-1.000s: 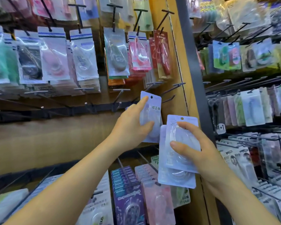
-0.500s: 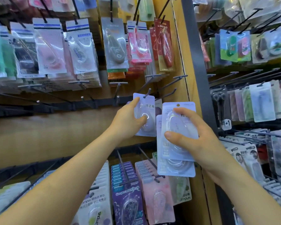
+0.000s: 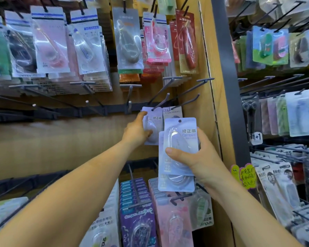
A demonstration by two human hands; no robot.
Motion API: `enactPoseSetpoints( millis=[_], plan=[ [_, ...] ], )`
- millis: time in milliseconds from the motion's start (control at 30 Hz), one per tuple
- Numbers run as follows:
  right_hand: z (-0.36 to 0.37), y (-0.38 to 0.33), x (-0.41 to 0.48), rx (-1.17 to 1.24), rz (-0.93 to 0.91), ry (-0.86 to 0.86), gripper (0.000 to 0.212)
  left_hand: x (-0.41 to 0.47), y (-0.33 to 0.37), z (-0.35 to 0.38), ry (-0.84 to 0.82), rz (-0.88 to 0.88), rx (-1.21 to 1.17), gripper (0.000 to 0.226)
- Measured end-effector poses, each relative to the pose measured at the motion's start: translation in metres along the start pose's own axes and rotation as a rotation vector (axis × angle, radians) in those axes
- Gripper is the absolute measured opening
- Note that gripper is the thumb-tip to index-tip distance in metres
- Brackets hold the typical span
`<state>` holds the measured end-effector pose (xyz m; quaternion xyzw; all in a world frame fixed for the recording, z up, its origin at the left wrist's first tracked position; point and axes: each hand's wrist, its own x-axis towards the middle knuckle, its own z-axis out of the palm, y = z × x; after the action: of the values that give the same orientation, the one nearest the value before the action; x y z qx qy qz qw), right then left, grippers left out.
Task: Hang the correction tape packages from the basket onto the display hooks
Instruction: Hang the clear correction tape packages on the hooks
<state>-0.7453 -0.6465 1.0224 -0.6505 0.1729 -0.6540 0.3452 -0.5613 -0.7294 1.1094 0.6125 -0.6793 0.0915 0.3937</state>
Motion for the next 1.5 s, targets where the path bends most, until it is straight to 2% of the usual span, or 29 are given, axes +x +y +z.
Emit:
enactPoseSetpoints(
  millis=[100, 167, 233, 300, 333, 367, 433, 500, 633, 700, 767, 833, 933, 1133, 1500],
  plan=[
    [-0.002, 0.005, 0.001, 0.025, 0.007, 0.049, 0.062, -0.012, -0.001, -0.003, 0.040, 0.020, 0.072, 0.065],
    [-0.001, 0.007, 0.003, 0.033, -0.002, 0.079, 0.060, -0.038, 0.013, -0.016, 0.030, 0.007, -0.207, 0.042],
    [0.002, 0.009, 0.006, 0.003, -0.024, 0.096, 0.063, -0.069, 0.030, -0.029, -0.198, -0.049, -0.573, 0.041],
    [0.009, 0.009, 0.007, -0.058, -0.061, 0.119, 0.062, -0.096, 0.044, -0.037, -0.421, -0.008, -0.749, 0.038],
    [0.014, 0.009, 0.006, -0.106, -0.086, 0.134, 0.063, -0.103, 0.047, -0.035, -0.453, 0.040, -0.815, 0.031],
    [0.018, 0.010, 0.007, -0.169, -0.106, 0.157, 0.066, -0.109, 0.049, -0.033, -0.448, 0.074, -0.875, 0.028],
    [0.023, 0.010, 0.007, -0.279, -0.131, 0.197, 0.071, -0.112, 0.051, -0.025, -0.388, 0.083, -0.956, 0.039],
    [0.024, 0.007, 0.005, -0.286, -0.165, 0.193, 0.071, -0.114, 0.053, -0.019, -0.296, 0.070, -1.073, 0.041],
    [0.016, -0.002, -0.008, -0.311, -0.199, 0.050, 0.089, -0.111, 0.055, -0.018, -0.092, 0.000, -1.281, 0.030],
    [0.013, 0.000, -0.012, -0.304, -0.175, -0.011, 0.098, -0.111, 0.054, -0.021, -0.056, -0.044, -1.320, 0.027],
    [0.007, 0.001, -0.013, -0.264, -0.143, -0.003, 0.099, -0.111, 0.051, -0.022, -0.066, -0.106, -1.332, 0.032],
    [-0.001, -0.002, -0.017, -0.178, -0.148, -0.009, 0.085, -0.113, 0.048, -0.023, -0.083, -0.114, -1.282, 0.032],
    [-0.009, -0.008, -0.024, -0.140, -0.160, 0.026, 0.067, -0.115, 0.044, -0.027, -0.033, -0.011, -1.102, 0.027],
    [-0.005, -0.009, -0.032, -0.294, -0.225, 0.181, 0.059, -0.112, 0.056, -0.043, 0.024, 0.183, -0.896, 0.025],
    [-0.016, -0.008, -0.040, -0.561, -0.219, 0.262, 0.070, -0.100, 0.068, -0.037, 0.023, 0.103, -0.894, 0.031]
  ],
)
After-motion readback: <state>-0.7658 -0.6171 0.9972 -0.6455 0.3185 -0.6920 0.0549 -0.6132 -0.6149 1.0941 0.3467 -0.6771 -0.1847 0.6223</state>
